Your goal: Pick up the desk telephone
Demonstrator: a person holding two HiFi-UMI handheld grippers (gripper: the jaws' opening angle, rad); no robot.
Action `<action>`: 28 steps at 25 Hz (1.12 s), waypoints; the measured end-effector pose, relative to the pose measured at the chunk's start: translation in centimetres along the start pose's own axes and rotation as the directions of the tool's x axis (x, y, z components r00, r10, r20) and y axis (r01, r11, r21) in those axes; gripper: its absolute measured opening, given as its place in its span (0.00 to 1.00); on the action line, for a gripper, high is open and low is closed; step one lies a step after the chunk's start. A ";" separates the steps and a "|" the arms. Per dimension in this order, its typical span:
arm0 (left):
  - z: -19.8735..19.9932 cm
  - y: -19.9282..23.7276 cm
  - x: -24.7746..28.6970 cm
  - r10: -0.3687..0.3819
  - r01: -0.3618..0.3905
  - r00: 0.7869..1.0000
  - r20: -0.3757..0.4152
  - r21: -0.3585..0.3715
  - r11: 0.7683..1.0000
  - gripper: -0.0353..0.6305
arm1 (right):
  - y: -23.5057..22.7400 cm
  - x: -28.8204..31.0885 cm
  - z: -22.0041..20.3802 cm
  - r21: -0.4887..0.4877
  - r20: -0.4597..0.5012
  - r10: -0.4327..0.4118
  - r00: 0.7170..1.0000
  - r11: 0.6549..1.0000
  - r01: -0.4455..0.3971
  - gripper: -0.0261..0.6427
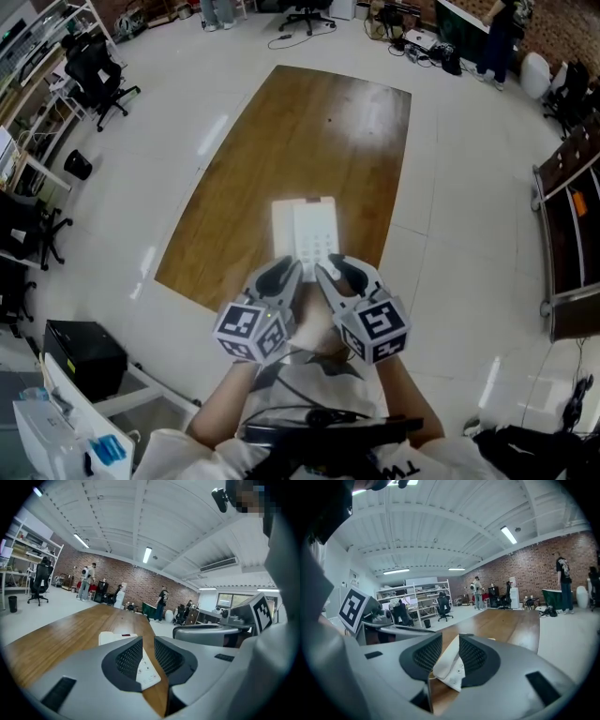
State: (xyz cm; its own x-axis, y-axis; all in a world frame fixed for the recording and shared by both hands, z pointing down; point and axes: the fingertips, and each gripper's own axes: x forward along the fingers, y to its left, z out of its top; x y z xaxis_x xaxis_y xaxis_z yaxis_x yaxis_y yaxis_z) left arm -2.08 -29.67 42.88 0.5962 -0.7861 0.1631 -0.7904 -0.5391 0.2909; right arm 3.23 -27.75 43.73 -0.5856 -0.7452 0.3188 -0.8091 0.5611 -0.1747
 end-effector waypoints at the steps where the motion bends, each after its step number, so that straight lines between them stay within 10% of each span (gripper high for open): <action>1: -0.4 0.5 0.2 0.009 -0.010 1.000 -0.009 -0.005 1.000 0.16 | -0.3 0.3 -0.3 0.005 -0.008 -0.003 1.000 1.000 0.003 0.21; 16: -6.4 7.8 2.8 0.126 -0.141 0.979 -0.163 -0.083 0.987 0.40 | -4.7 4.2 -6.1 0.114 -0.177 0.016 0.984 0.993 0.005 0.44; 28: -10.7 11.5 4.4 0.053 -0.132 0.972 -0.227 -0.347 0.929 0.51 | -6.9 6.8 -11.1 0.288 -0.282 0.085 0.955 0.958 0.000 0.54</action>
State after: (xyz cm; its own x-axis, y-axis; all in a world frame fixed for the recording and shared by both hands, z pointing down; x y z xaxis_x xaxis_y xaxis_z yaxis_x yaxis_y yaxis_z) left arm -7.05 -36.17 57.01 0.5695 -0.7244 0.3885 -0.7639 -0.2919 0.5756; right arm 5.32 -32.68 57.45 -0.6148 -0.5625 0.5529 -0.7887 0.4338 -0.4356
